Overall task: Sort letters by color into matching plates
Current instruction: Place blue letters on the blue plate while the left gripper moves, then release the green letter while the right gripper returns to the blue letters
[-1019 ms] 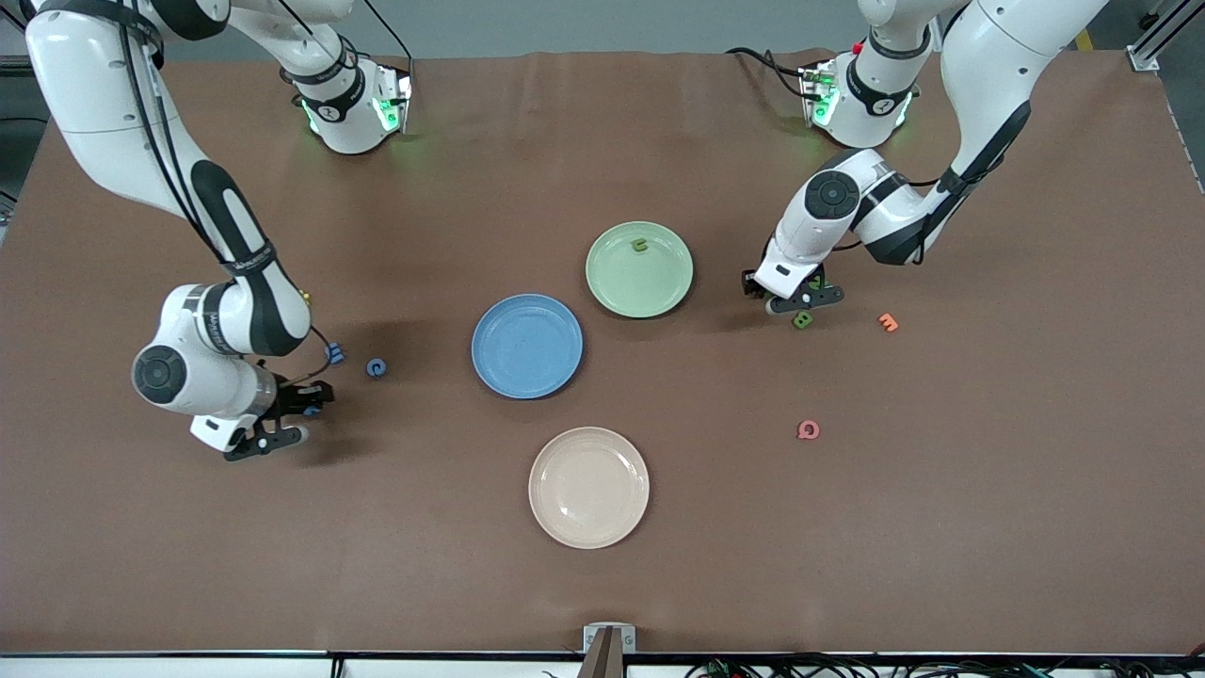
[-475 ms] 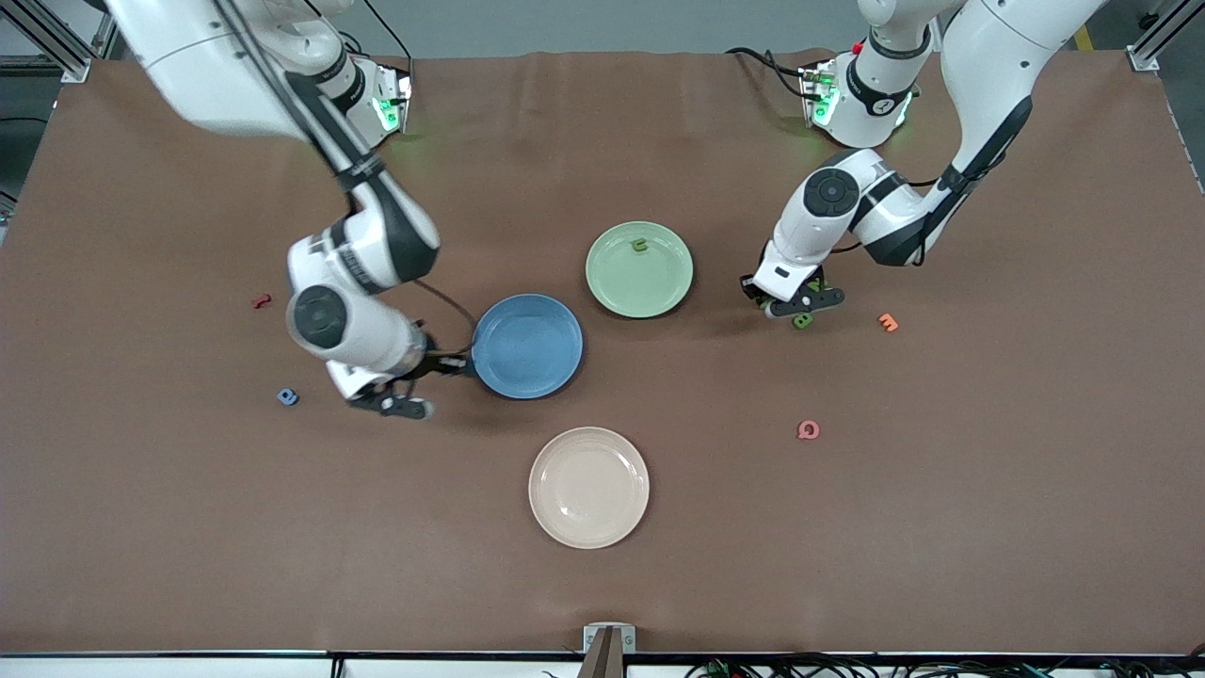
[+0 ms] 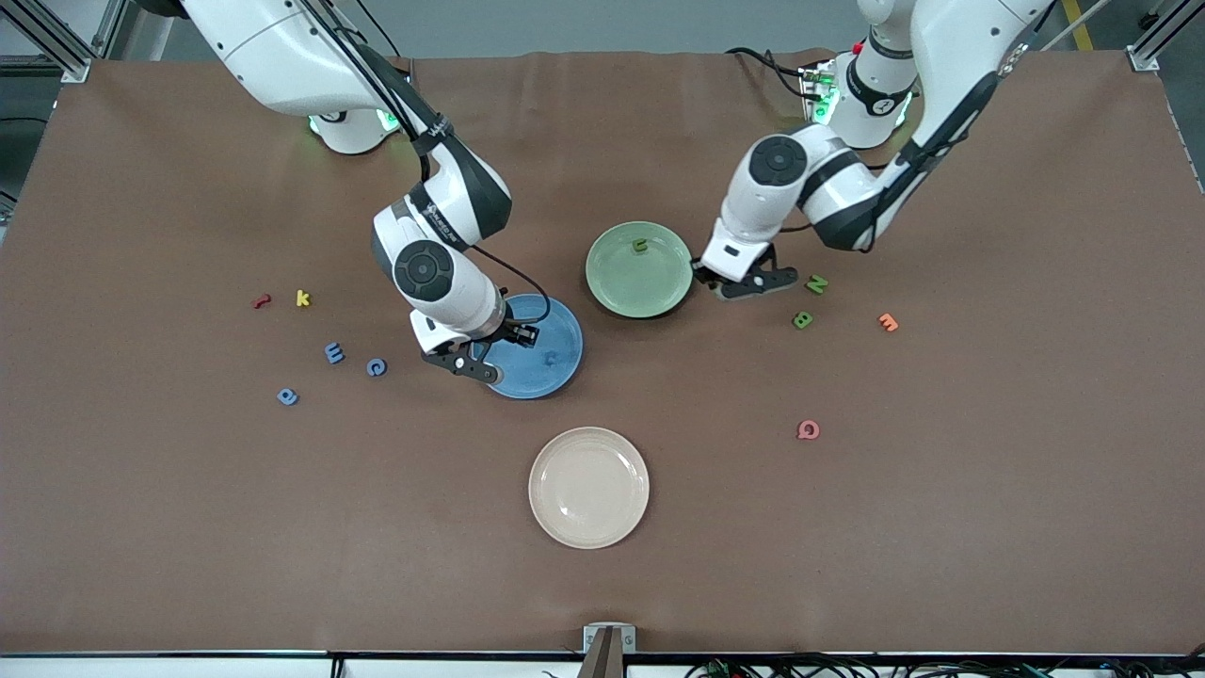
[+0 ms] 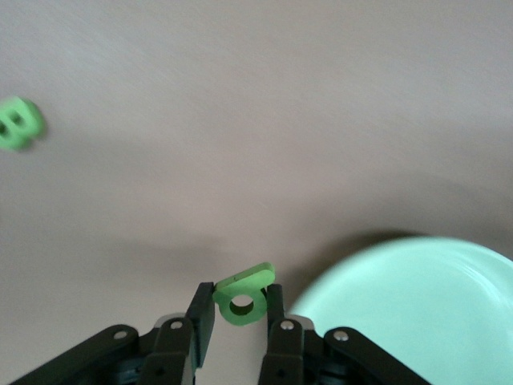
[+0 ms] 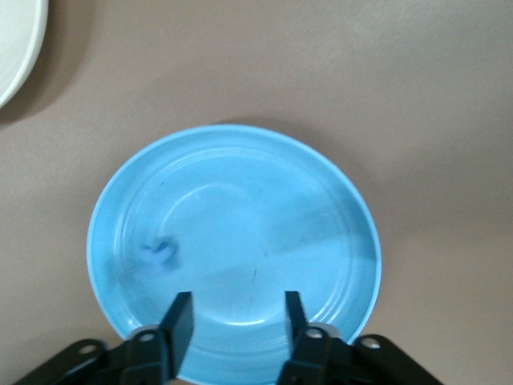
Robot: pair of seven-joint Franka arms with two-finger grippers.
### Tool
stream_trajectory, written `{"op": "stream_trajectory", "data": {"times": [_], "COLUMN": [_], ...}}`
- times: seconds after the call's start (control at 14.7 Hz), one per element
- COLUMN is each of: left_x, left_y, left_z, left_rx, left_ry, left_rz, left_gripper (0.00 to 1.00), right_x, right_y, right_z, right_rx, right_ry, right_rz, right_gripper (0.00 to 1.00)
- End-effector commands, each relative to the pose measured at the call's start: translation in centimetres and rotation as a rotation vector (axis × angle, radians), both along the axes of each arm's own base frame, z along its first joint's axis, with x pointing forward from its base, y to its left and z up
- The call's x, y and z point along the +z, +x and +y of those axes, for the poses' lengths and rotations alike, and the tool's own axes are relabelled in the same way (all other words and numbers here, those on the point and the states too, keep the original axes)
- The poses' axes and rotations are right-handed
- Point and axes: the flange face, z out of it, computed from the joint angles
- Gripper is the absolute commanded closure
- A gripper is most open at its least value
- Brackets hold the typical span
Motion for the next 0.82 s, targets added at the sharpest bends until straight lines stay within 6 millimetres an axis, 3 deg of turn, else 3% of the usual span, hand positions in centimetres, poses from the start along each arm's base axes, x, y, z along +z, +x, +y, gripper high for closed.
{"op": "stream_trajectory", "data": {"times": [0.0,0.2,0.41,0.48,0.68,0.75], "left_x": [1.4,0.5,-1.5,-1.8,-2.4,-2.5], "left_y": [-1.3,-2.7,-4.2,-4.5,-5.2,-5.3], "left_z": [-4.3,-6.8,-7.5,-7.6,-7.8,-7.8], "left_rx": [0.009,0.014,0.001,-0.002,-0.013,-0.016], "left_ry": [-0.022,-0.025,0.022,0.029,0.035,0.036], "left_rz": [0.022,0.044,0.047,0.049,0.064,0.065], "left_gripper": [0.78,0.78,0.78,0.78,0.78,0.77], "right_x": [0.3,-0.7,-0.9,-1.0,-1.4,-1.4], "right_y": [1.5,3.1,5.6,6.5,7.5,7.4], "right_z": [-3.3,-8.0,-14.6,-17.6,-23.7,-24.7], "right_rx": [0.014,0.085,0.07,0.06,0.107,0.129], "right_ry": [-0.013,-0.064,-0.086,-0.086,-0.073,-0.07], "right_rz": [-0.002,-0.011,-0.013,-0.013,-0.008,-0.007], "right_gripper": [0.0,0.0,0.03,0.03,0.0,0.0]}}
